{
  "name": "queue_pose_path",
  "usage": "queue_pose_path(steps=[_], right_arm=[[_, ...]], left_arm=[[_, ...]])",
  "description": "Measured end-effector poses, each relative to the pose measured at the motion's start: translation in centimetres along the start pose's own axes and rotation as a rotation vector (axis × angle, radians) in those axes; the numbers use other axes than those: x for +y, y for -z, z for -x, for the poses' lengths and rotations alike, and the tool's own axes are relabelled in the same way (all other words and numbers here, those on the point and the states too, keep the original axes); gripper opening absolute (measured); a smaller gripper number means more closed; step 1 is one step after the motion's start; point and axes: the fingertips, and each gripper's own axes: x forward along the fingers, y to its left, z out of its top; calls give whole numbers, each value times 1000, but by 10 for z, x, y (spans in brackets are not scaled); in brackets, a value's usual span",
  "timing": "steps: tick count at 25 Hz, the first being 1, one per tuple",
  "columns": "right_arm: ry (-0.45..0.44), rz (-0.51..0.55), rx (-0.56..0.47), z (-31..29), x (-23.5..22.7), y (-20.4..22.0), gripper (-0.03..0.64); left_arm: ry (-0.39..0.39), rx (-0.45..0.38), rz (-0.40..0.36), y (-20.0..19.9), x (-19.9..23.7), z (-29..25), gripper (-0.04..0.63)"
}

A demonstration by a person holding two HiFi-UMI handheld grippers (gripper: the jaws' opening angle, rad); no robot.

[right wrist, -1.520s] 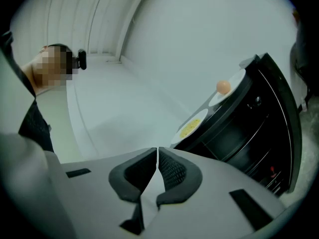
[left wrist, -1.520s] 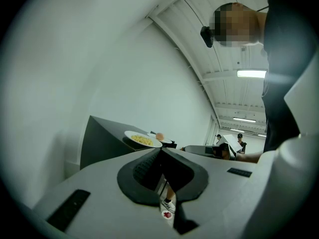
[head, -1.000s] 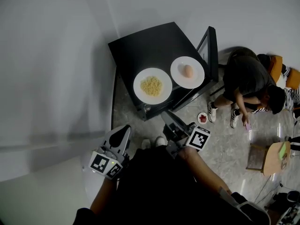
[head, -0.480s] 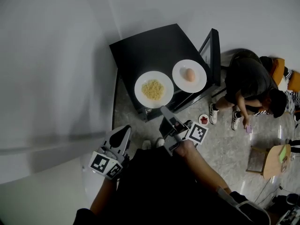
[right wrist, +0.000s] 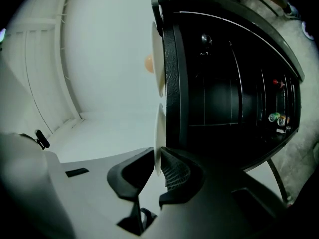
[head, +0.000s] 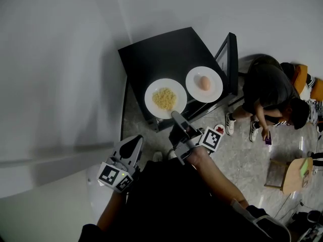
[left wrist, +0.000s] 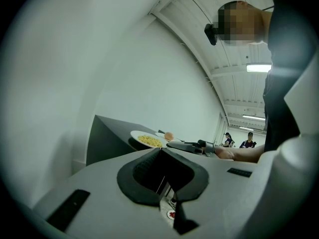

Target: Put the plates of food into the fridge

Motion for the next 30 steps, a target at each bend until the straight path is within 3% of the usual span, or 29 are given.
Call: queue_pose_path(steps=[14, 30], right_arm=[[-49, -59, 73, 40, 11, 18, 43], [31, -31, 81, 117, -6, 35, 43]], left_arm=[[24, 9, -2, 6, -12, 2, 25], [80, 33, 16, 22, -26, 0, 25]])
